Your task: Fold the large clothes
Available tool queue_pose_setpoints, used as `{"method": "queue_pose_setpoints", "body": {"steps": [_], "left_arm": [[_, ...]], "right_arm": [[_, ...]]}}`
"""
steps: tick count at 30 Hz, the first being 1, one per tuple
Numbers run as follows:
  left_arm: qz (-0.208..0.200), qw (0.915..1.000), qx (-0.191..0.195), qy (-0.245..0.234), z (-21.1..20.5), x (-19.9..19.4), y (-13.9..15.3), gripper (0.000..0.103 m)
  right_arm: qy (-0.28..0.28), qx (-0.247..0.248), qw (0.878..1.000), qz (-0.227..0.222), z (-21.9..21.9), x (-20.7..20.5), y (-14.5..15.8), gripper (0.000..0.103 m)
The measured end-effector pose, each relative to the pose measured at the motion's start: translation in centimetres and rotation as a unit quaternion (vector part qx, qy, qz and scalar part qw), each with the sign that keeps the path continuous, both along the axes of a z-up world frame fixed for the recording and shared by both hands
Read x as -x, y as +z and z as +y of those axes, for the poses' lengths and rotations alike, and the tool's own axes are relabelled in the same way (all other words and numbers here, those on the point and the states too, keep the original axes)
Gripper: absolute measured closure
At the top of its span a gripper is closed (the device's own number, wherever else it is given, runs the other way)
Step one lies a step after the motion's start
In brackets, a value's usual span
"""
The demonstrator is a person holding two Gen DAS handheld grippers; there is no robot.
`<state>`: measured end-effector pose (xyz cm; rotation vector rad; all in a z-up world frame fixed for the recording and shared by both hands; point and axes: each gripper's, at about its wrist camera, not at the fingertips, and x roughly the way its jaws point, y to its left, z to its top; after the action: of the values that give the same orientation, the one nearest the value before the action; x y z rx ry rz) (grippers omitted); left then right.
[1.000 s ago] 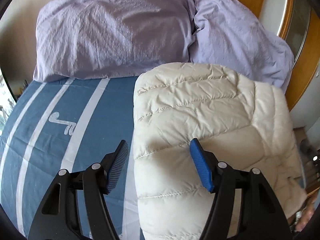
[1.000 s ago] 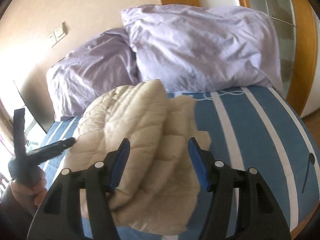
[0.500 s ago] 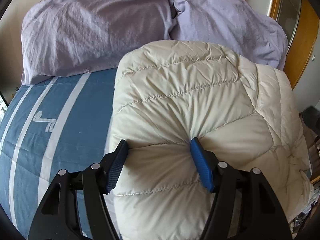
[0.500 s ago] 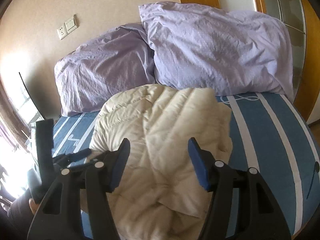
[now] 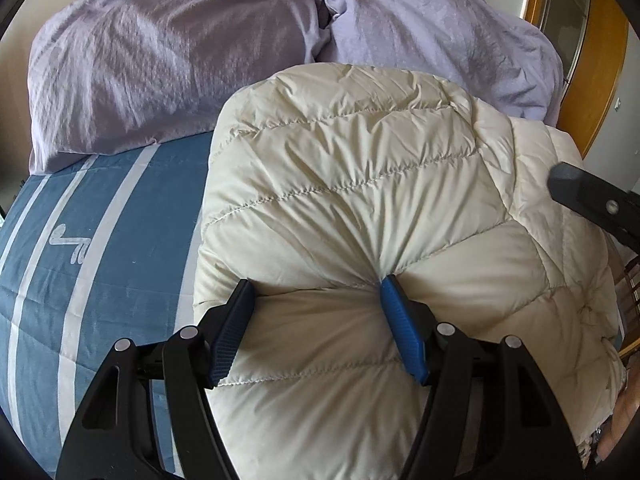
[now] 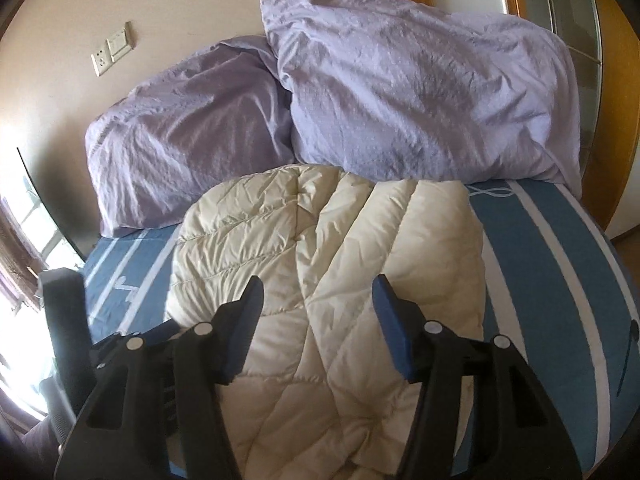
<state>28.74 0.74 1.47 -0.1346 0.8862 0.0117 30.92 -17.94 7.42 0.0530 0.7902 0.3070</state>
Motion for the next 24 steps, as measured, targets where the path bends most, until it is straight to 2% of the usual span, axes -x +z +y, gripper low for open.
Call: {"method": "queue_pose_setpoints", "body": {"steps": [5,14,24], "left_arm": [[-0.002,1.0,0.0,-0.009,-0.3,0.1,-0.2,0.037],[-0.007,0.9999,0.007,-0.014,-0.4,0.2,-0.3,0.036],[-0.021,0.9996,0.015,-0.013,-0.6,0.4,1.1,0.034]], "right_arm": [[-0.022,0.021,1.0,-0.003,-0.5,-0.6,-1.0,0.049],[-0.045,0.027,0.999,0.009,-2.3,-1.5,-4.2,0.063],[-0.048,0.021,0.999,0.016,-3.5,-1.3,-7.4,0.063]]}}
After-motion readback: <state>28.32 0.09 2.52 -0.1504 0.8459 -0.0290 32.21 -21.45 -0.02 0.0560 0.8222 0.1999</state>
